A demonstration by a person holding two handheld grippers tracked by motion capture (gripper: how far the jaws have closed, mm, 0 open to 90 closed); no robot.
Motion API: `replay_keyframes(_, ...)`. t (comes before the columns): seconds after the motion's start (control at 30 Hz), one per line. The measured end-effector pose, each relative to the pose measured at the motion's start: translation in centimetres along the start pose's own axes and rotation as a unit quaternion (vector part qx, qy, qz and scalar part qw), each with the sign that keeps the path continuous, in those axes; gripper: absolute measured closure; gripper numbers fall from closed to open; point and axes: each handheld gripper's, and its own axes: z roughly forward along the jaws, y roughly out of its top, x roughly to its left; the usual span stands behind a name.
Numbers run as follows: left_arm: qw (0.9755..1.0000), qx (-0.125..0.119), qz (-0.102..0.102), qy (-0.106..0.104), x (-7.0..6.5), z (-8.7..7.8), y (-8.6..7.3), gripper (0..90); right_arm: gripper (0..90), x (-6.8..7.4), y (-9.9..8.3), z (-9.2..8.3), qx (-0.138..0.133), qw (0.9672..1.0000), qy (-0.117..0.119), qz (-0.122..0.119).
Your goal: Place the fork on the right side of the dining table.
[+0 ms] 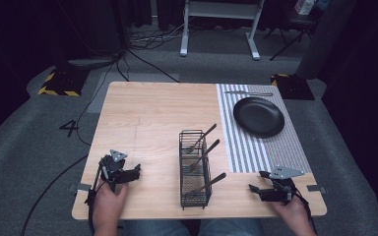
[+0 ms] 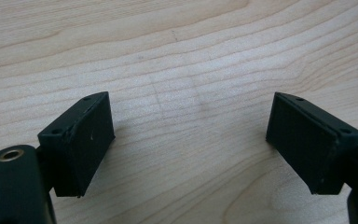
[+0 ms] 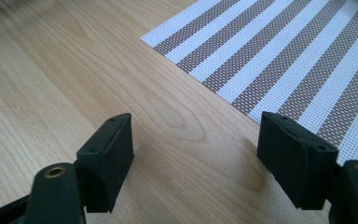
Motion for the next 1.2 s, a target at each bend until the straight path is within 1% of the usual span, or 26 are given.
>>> replay_keyframes(0.43,1.0,0.0,0.001,0.0,0.0,0.0,0.0,15.0,27.5,0.0,0.0,0.0,0.0,1.0,-0.002,0.001)
replay_keyframes(0.57,1.0,0.001,0.001,0.0,0.0,0.0,0.0,15.0,29.1,0.0,0.0,0.0,-0.002,1.0,-0.002,0.002)
replay_keyframes(0.6,1.0,0.001,0.001,0.0,0.0,0.0,0.0,15.1,31.8,0.0,0.0,-0.1,-0.001,1.0,-0.003,0.004)
replay_keyframes(0.7,1.0,0.001,0.001,0.001,0.0,0.0,0.0,15.0,34.5,0.0,0.2,-0.2,0.007,0.9999,-0.001,0.007)
replay_keyframes(0.77,1.0,0.001,0.001,0.0,0.0,0.0,0.0,15.0,36.0,0.0,0.3,-0.3,0.01,0.9999,0.003,0.01)
replay_keyframes(0.87,1.0,0.001,0.001,0.0,0.0,0.0,0.0,15.0,36.9,0.0,0.4,-0.6,0.006,0.9998,0.008,0.017)
replay_keyframes(1.03,1.0,0.001,0.001,0.0,0.0,0.0,0.0,15.0,37.4,0.6,0.9,-1.0,0.007,0.9999,0.011,0.009)
replay_keyframes(1.07,1.0,0.001,0.001,0.001,0.1,0.0,0.0,15.1,37.7,0.9,1.2,-1.3,0.005,0.9999,0.015,0.003)
replay_keyframes(1.2,1.0,0.001,0.001,0.001,0.1,0.0,0.0,15.1,38.0,1.5,2.1,-2.3,-0.002,0.9998,0.02,-0.006)
